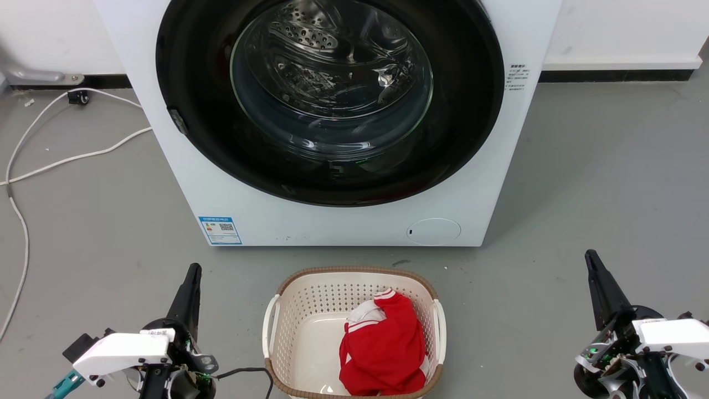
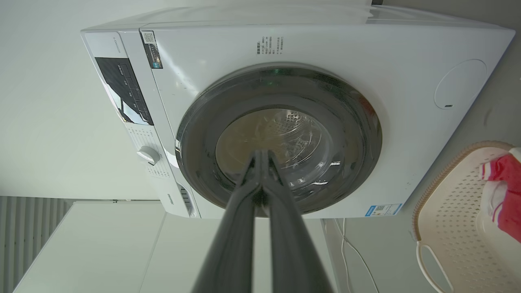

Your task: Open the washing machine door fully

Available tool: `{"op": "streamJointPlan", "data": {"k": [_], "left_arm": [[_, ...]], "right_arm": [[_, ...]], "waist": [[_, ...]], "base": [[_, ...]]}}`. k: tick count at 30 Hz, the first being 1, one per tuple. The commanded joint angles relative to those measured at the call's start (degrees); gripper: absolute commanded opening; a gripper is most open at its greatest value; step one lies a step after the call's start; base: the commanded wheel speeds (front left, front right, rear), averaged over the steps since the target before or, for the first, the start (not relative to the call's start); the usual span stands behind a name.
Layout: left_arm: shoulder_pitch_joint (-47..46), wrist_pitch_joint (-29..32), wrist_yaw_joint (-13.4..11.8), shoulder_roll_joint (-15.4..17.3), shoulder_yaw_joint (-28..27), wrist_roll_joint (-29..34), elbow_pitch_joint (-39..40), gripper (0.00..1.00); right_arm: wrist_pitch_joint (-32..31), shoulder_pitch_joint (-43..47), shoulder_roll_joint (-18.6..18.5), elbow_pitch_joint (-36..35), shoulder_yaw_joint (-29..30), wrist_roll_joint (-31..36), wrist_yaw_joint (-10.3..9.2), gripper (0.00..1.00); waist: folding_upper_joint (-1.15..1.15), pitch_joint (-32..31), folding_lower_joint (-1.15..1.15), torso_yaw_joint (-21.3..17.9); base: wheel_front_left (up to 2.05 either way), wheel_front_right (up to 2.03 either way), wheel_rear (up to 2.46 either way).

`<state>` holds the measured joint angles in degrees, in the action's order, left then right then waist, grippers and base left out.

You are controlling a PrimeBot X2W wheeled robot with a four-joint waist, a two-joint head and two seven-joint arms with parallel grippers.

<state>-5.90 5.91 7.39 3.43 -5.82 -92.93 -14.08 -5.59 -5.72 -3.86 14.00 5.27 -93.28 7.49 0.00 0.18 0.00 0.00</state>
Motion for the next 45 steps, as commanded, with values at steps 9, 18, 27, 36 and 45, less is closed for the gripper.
{"op": "streamJointPlan", "data": {"k": [9,18,27,36,45], "left_arm": [[-0.5,0.3,0.2,-0.1,-0.2,0.3,-0.1,0.0],[0.1,-1.2,0.0,-0.2,0.9,0.2,0.2,1.0],[-0.4,-3.7,0.0,-0.3,2.3,3.2,3.0,1.0],[-1.0,-5.9,0.0,-0.3,2.6,12.9,6.9,1.0],[-1.4,-7.9,0.0,-0.3,2.7,25.9,10.2,1.0]], "right_arm": [[-0.2,-0.8,0.2,0.1,0.3,0.4,0.0,0.0],[1.1,0.6,0.3,-0.5,-0.2,0.0,0.0,1.0],[3.6,1.2,0.3,-3.1,-1.1,1.2,0.0,1.0],[5.8,1.3,0.4,-6.0,-1.3,12.7,0.0,1.0],[7.8,1.6,0.3,-10.0,-2.2,30.3,0.0,1.0]], "waist": [[0.0,0.0,0.0,0.0],[0.0,0.0,0.0,0.0],[0.0,0.0,0.0,0.0],[0.0,0.1,0.0,-0.1],[0.0,0.1,0.0,-0.1]], "base": [[0.0,0.0,0.0],[0.0,0.0,0.0],[0.0,0.0,0.0],[0.0,0.0,0.0],[0.0,0.0,0.0]]}}
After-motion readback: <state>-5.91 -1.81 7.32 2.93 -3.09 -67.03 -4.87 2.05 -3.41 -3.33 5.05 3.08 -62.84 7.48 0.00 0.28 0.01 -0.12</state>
